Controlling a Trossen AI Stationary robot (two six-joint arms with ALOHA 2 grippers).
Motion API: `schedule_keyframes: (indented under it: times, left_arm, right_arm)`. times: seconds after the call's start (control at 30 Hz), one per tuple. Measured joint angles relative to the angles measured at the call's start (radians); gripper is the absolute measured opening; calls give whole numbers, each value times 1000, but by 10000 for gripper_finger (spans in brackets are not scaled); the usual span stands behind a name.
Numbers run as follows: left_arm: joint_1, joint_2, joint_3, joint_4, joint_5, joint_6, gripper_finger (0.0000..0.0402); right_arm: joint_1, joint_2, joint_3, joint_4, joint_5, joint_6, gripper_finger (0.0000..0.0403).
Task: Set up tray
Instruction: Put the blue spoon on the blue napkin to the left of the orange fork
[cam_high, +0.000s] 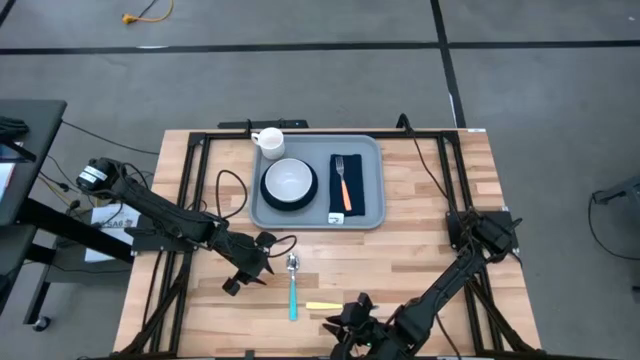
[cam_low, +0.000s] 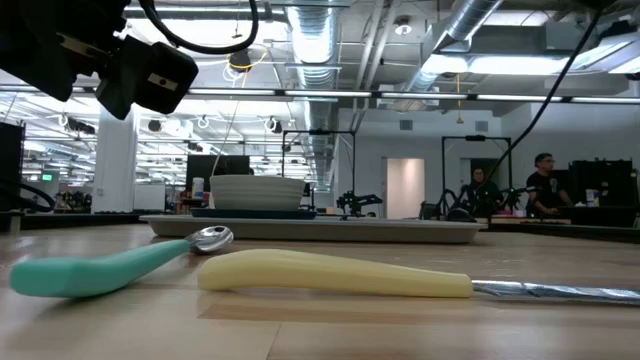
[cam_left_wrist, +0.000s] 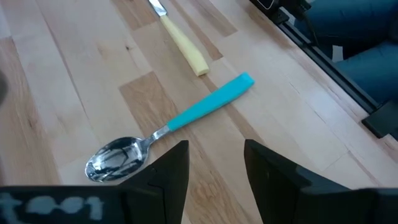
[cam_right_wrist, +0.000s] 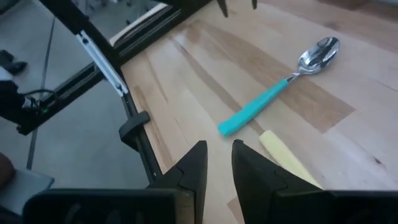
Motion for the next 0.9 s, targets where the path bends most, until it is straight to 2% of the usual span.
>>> schedule_keyframes:
  times: [0.23, 0.5, 0.57, 0.77, 0.9]
  left_arm:
    - [0, 0, 0, 0, 5, -5, 144]
    - [-15, 0, 0, -42, 9, -31, 144]
    - [-25, -1, 0, -54, 10, -38, 144]
    - [-60, -1, 0, -53, -6, -40, 144]
    - [-71, -1, 0, -39, -33, -75, 144]
  right_arm:
    - [-31, 93, 0, 130, 5, -119, 66]
    - [-143, 156, 13, 198, -178, -179, 66]
    - [-168, 156, 13, 189, -241, -225, 66]
    - [-231, 127, 14, 139, -567, -427, 66]
    - [-265, 95, 13, 26, -734, -536, 66]
